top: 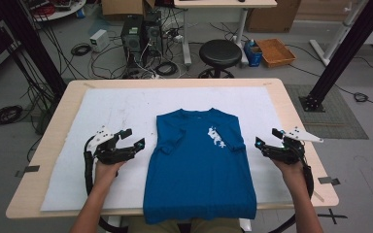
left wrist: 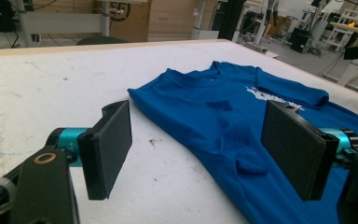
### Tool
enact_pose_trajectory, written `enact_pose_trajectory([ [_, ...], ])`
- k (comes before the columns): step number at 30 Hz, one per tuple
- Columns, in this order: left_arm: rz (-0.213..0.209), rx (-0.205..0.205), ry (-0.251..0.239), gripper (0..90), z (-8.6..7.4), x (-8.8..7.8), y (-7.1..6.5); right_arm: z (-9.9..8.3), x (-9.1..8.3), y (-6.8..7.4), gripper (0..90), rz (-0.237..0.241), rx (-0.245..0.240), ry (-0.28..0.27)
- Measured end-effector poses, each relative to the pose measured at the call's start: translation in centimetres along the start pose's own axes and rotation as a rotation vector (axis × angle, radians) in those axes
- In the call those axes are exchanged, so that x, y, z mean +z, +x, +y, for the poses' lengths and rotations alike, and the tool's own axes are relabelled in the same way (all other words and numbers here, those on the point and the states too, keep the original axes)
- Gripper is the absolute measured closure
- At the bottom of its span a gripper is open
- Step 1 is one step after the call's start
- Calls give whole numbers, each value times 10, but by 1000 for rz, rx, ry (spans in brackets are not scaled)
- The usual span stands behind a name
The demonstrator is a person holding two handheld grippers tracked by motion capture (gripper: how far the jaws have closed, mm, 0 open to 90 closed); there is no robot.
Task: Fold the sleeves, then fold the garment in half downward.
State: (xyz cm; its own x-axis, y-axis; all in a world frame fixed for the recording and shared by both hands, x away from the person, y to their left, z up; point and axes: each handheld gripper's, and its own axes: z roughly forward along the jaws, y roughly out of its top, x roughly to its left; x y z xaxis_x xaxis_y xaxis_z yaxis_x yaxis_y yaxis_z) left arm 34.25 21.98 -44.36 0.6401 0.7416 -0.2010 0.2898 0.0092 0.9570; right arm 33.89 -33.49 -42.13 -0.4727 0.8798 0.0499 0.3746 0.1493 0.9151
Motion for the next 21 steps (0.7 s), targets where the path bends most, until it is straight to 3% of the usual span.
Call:
enact_pose_trajectory([
  [9,17,24,38,248,-1,3,-3,-4,2,0,208,19,8,23],
  [21,63,-12,44,248,-2,6,3,-4,5,2,208,27,8,25],
])
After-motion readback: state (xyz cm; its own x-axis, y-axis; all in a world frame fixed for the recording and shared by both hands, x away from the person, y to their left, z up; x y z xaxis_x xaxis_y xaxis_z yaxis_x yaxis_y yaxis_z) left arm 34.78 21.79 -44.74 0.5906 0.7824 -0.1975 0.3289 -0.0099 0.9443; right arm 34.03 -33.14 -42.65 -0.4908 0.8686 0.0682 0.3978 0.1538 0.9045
